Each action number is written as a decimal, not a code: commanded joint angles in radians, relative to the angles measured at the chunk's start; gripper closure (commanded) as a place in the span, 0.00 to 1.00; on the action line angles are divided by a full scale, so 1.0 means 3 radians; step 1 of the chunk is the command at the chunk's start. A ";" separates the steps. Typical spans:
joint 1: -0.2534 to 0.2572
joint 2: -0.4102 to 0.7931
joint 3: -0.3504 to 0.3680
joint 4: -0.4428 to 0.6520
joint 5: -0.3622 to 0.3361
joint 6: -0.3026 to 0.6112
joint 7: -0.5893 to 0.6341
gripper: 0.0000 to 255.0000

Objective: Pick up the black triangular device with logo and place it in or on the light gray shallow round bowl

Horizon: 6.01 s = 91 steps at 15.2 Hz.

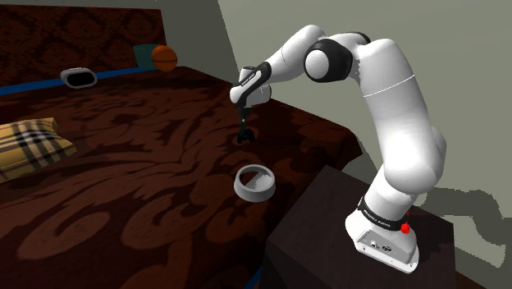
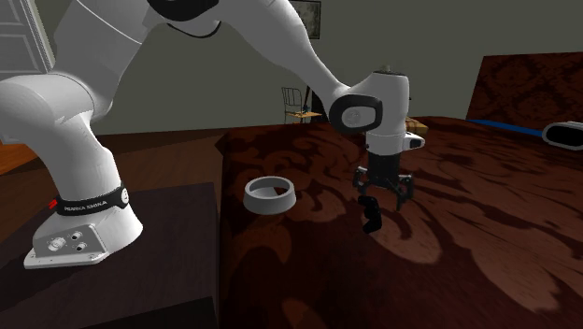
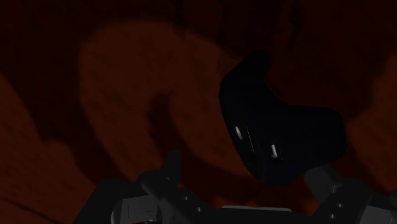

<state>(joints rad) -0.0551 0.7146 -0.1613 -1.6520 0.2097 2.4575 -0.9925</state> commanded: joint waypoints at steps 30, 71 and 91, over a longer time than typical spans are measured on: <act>0.0055 -0.0450 -0.0086 0.0028 -0.0107 -0.0475 0.0079 1.00; 0.1000 0.0424 -0.0942 0.0346 -0.0659 0.0243 0.2641 1.00; 0.1101 -0.0105 -0.1067 0.0364 -0.0762 -0.0279 0.2550 1.00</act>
<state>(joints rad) 0.2751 0.6868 -0.4807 -1.5500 -0.0181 2.3843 -0.2262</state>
